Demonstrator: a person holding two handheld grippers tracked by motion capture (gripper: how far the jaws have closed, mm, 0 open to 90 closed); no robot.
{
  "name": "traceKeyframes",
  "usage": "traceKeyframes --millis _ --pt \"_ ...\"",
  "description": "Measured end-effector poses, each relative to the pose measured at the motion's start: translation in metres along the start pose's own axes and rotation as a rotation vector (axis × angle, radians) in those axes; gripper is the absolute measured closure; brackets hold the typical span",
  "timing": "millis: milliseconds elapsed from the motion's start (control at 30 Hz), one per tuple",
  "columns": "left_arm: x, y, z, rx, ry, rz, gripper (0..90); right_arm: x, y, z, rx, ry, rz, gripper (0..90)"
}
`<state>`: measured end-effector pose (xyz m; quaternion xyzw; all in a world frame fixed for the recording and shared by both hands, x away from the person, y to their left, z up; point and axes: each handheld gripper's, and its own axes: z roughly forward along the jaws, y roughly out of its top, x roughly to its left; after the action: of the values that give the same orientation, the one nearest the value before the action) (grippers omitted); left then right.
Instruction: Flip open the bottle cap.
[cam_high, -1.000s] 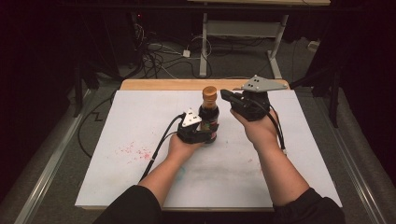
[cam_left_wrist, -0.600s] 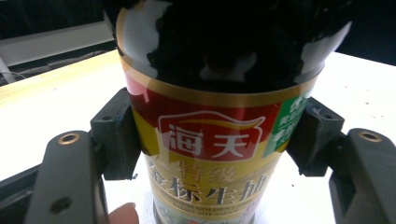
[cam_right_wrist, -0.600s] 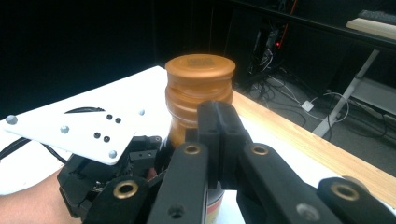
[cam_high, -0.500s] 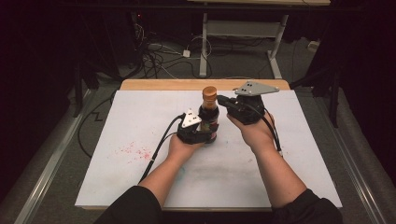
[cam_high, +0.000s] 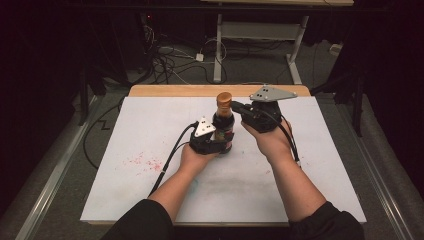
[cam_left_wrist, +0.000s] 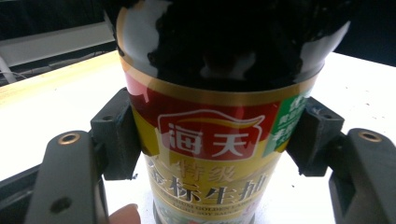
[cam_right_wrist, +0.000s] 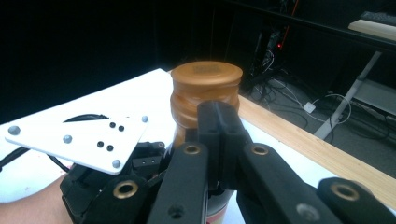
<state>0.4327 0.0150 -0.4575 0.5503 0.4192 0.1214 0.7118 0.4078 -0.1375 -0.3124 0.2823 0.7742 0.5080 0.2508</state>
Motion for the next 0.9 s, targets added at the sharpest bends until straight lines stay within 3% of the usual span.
traceKeyframes --millis 900 --pt "-0.0004 0.0002 0.0000 0.002 0.005 0.001 28.9 -0.0010 0.0080 0.0003 -0.033 -0.003 0.005 90.0"
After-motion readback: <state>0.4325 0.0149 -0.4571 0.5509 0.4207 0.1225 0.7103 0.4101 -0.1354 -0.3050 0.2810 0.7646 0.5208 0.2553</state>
